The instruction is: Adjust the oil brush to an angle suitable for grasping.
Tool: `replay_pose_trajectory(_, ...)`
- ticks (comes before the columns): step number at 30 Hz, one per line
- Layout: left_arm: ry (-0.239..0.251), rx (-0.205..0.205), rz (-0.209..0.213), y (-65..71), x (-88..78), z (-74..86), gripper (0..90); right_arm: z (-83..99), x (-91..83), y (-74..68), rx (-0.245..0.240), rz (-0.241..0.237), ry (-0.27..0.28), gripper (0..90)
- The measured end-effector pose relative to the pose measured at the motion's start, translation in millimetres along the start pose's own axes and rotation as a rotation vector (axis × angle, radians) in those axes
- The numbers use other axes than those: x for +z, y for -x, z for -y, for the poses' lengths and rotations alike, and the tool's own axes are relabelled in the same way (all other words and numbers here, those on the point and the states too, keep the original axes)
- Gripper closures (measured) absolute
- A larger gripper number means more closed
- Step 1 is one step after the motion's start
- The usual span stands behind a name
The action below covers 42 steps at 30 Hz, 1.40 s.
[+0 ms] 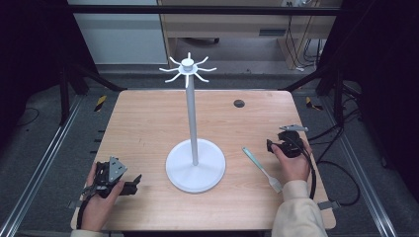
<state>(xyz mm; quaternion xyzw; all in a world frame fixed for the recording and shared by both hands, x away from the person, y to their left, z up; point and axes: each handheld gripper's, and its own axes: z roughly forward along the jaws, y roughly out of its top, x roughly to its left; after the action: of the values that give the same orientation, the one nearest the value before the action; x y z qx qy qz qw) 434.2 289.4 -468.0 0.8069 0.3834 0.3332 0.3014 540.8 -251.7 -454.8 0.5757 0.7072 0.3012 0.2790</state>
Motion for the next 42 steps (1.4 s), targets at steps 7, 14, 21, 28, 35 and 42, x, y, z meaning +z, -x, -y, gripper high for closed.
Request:
replay_pose_trajectory(7,-0.004,-0.004,-0.002,-1.0,0.3,0.7,2.8,-2.1,7.4,-13.4,-0.051,-0.007,-0.023,37.7)
replay_pose_trajectory(14,-0.013,0.006,0.005,0.5,1.2,0.5,2.9,-3.5,6.8,-23.5,-0.084,-0.050,-0.025,53.1)
replay_pose_trajectory(21,-0.017,0.008,0.004,0.3,1.7,0.7,2.9,-5.2,5.1,-39.2,-0.163,-0.095,-0.020,76.0)
replay_pose_trajectory(28,-0.017,0.008,0.007,0.7,1.9,0.7,2.9,-5.8,2.7,-43.6,-0.175,-0.123,-0.005,88.4)
replay_pose_trajectory(35,-0.018,0.009,0.011,1.3,2.3,0.6,2.9,-4.7,12.6,-50.6,-0.191,-0.180,-0.052,90.0)
replay_pose_trajectory(42,-0.017,0.008,0.011,1.5,2.3,0.6,2.9,-3.6,16.0,-58.8,-0.215,-0.192,-0.066,90.0)
